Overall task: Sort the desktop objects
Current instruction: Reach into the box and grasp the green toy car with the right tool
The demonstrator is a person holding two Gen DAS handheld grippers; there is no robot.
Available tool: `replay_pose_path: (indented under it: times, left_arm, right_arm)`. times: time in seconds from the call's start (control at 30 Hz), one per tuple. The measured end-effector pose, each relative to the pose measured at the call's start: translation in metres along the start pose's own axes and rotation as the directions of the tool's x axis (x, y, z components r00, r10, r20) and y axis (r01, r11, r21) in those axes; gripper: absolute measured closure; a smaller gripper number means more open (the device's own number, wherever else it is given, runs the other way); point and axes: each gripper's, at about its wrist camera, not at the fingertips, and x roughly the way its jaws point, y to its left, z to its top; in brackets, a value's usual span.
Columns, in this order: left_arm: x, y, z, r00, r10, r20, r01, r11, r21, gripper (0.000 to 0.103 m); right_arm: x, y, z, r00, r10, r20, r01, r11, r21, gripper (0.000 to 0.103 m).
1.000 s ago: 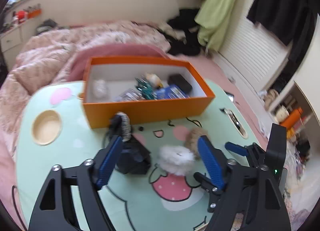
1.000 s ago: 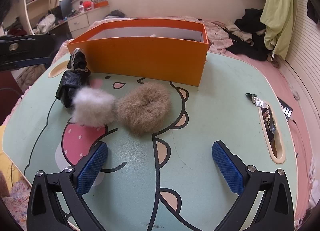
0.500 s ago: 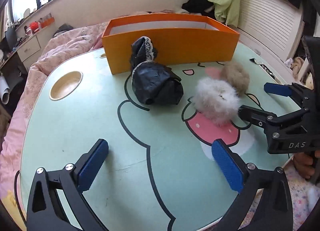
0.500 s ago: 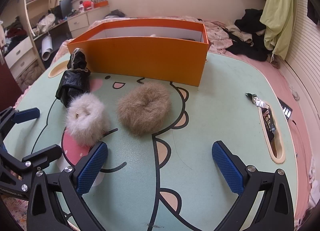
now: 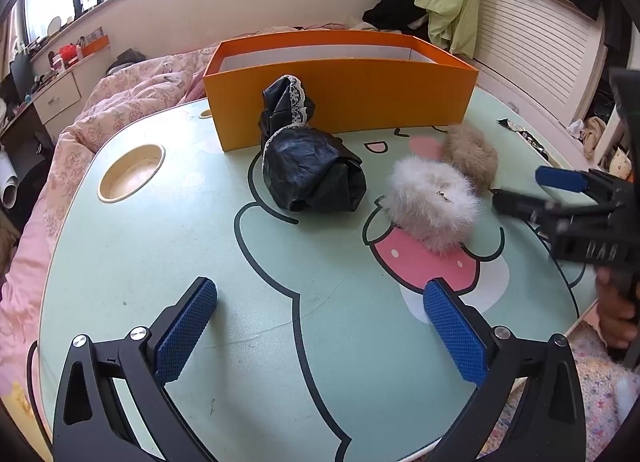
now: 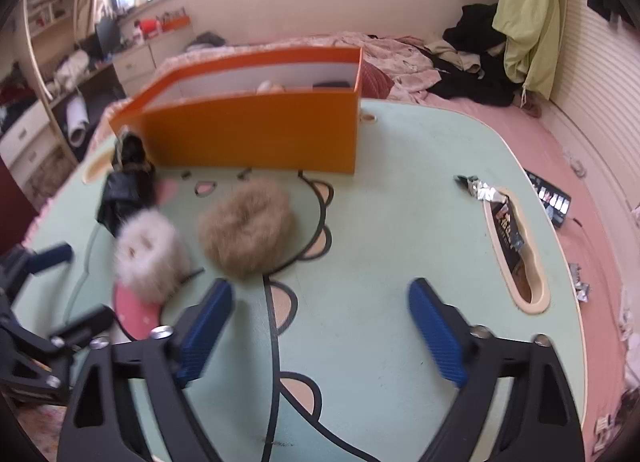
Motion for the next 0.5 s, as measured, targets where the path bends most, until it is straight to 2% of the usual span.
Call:
replay_pose_path:
  times: [0.13,0.17,0.27,0.33,0.4,0.5]
  left_arm:
    - [-0.001,-0.001,0.0,1.0,0.001,0.002,-0.001,1.0,0.001,0.0]
    - [-0.001,-0.002,0.0,1.0,0.001,0.002,-0.001,1.0,0.001,0.0]
    - [-0.001,-0.002,0.0,1.0,0.0,0.003,0.0,1.0,0.001,0.0]
    - [-0.001,-0.003,0.0,1.0,0.0,0.003,0.0,1.0,0.001,0.0]
    - [-0.001,-0.003,0.0,1.0,0.0,0.003,0.0,1.0,0.001,0.0]
    - [-0.002,-0.003,0.0,1.0,-0.001,0.005,0.001,1.0,0.001,0.0]
  right_arm:
    - [-0.016,0.003,0.047,0.998,0.04,0.05,-0.04,0.999,-0.003,0.03]
    - [-0.015,0.008,0.065,0.997,0.063,0.041,-0.063,0.998,-0.017,0.037]
    - [0.009,0.024,0.117,0.988,0.145,-0.045,-0.146,0.989,-0.02,0.056]
    - [0.036,0.036,0.146,0.979,0.171,-0.112,-0.173,0.985,-0.004,0.061]
    - [0.065,0.044,0.168,0.971,0.169,-0.167,-0.17,0.985,0.009,0.07]
    - [0.106,0.051,0.181,0.965,0.116,-0.236,-0.112,0.993,0.03,0.074]
